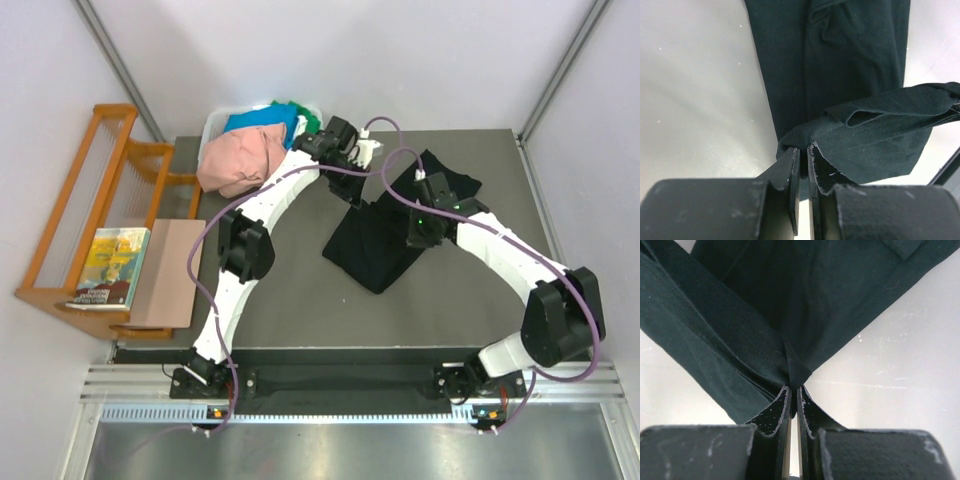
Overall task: Fold and stack the t-shirts
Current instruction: Fold the tshirt
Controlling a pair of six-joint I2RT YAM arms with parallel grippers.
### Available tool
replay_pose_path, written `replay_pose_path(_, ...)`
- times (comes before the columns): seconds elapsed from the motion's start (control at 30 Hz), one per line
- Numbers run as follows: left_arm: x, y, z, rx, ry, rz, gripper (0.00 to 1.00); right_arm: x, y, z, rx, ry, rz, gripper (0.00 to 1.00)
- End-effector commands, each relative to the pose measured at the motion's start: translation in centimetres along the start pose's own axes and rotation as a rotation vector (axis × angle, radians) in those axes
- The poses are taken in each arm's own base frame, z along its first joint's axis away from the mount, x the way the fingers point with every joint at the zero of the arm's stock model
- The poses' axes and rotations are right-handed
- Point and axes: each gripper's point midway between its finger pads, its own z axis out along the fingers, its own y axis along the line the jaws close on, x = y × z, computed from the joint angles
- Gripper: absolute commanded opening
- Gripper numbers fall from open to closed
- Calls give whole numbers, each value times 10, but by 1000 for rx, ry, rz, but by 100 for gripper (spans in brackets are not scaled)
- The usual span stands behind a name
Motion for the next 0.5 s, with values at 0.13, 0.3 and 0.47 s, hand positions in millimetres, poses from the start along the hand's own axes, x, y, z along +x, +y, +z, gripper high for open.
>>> replay_pose_path(0.13,-22,16,12,-42,-88,11,7,-7,-28,19,43,25,31,0)
replay_pose_path(0.3,-25,14,23,-27,-101,8,7,-10,-43,31,56,30,75,0)
replay_pose_path(0.47,-21,9,38,-6,-89,5,7,-8,-54,49,70,55,103,0)
